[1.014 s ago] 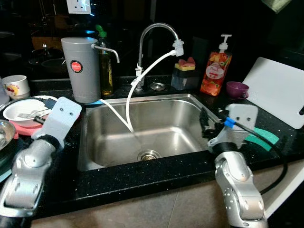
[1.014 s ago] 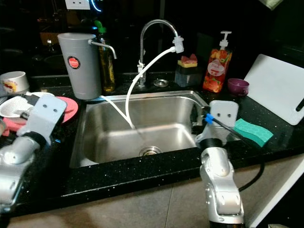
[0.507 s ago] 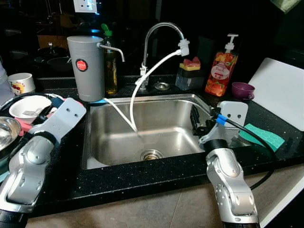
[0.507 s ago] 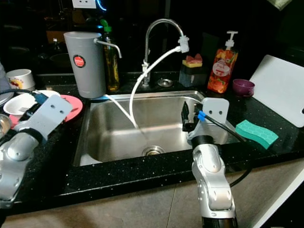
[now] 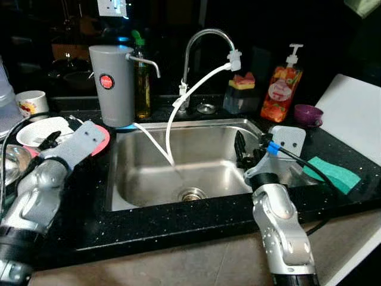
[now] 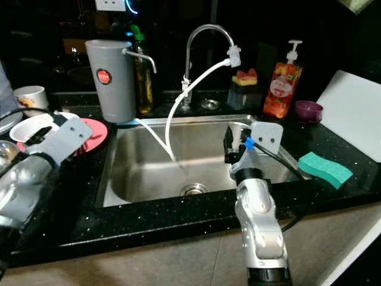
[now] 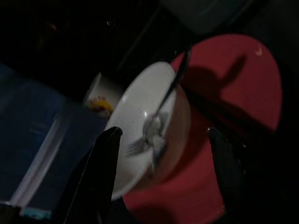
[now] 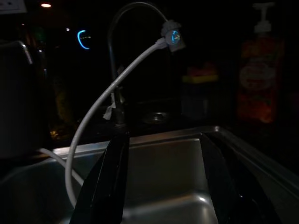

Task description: Kitchen organization

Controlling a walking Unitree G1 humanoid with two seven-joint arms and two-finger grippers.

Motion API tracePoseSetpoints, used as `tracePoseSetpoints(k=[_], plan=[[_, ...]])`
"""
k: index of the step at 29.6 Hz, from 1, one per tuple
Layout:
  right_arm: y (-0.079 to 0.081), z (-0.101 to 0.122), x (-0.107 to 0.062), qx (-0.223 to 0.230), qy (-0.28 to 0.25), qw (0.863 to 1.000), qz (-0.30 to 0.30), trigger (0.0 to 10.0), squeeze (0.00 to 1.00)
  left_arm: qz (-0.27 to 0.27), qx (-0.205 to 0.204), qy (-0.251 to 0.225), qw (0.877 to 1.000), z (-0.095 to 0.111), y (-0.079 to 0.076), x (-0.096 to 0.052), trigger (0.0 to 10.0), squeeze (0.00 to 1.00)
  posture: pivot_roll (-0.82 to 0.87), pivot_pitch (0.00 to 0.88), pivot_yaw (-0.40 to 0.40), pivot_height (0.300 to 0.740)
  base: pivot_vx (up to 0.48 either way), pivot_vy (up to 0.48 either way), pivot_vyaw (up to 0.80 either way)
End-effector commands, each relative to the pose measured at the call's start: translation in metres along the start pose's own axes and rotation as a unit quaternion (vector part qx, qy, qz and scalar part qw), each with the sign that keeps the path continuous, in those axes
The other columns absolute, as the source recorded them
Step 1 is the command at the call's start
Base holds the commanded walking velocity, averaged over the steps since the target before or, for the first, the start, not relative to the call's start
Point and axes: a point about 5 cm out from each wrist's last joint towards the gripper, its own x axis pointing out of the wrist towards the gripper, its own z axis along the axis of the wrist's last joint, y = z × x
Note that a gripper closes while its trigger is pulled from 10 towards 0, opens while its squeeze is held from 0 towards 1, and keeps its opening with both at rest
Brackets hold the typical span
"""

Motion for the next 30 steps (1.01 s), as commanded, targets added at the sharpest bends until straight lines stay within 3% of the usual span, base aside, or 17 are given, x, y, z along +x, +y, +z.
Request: tracePoseSetpoints(k=[1, 7, 9, 10, 11, 13, 18, 30], plan=[[0.003, -0.001, 0.0, -0.002, -0.001, 1.0, 0.002, 10.0, 0.0, 0.004, 0.018, 0.0, 1.0, -0.001, -0.001, 0.005, 10.0, 0.0, 0.16, 0.03, -0.055, 0.74, 0.0, 0.0, 0.0], [0.005, -0.003, 0.002, 0.001, -0.002, 1.0, 0.001, 10.0, 0.0, -0.011, 0.025, 0.003, 1.0, -0.002, -0.006, 0.021, 10.0, 0.0, 0.16, 0.018, -0.052, 0.74, 0.0, 0.0, 0.0], [0.004, -0.002, 0.002, 0.0, -0.004, 1.0, 0.001, 10.0, 0.0, -0.01, 0.025, 0.006, 1.0, -0.003, -0.005, 0.024, 4.9, 0.0, 0.16, 0.017, -0.051, 0.74, 0.0, 0.0, 0.0], [0.004, -0.002, 0.002, 0.0, -0.004, 1.0, 0.001, 10.0, 0.0, -0.01, 0.025, 0.006, 1.0, -0.003, -0.005, 0.024, 4.9, 0.0, 0.16, 0.017, -0.051, 0.74, 0.0, 0.0, 0.0], [0.003, -0.002, 0.002, 0.0, -0.004, 1.0, 0.0, 10.0, 0.0, -0.011, 0.025, 0.009, 1.0, -0.004, -0.005, 0.025, 2.8, 0.0, 0.16, 0.016, -0.049, 0.74, 0.0, 0.0, 0.0], [0.001, -0.002, 0.002, -0.001, -0.005, 1.0, -0.003, 10.0, 0.0, -0.014, 0.025, 0.014, 0.999, -0.007, -0.005, 0.025, 0.0, 0.0, 0.16, 0.016, -0.046, 0.74, 0.0, 0.0, 0.0], [-0.001, -0.002, 0.003, -0.002, -0.006, 1.0, -0.006, 10.0, 0.0, -0.016, 0.024, 0.013, 0.999, -0.009, -0.005, 0.025, 0.0, 0.0, 0.16, 0.016, -0.048, 0.74, 0.0, 0.0, 0.0], [0.001, -0.003, 0.006, 0.0, -0.007, 1.0, -0.003, 10.0, 0.0, 0.031, 0.029, -0.05, 0.998, 0.005, -0.001, 0.02, 0.0, 0.0, 0.18, 0.009, -0.064, 0.74, 0.0, 0.0, 0.0]])
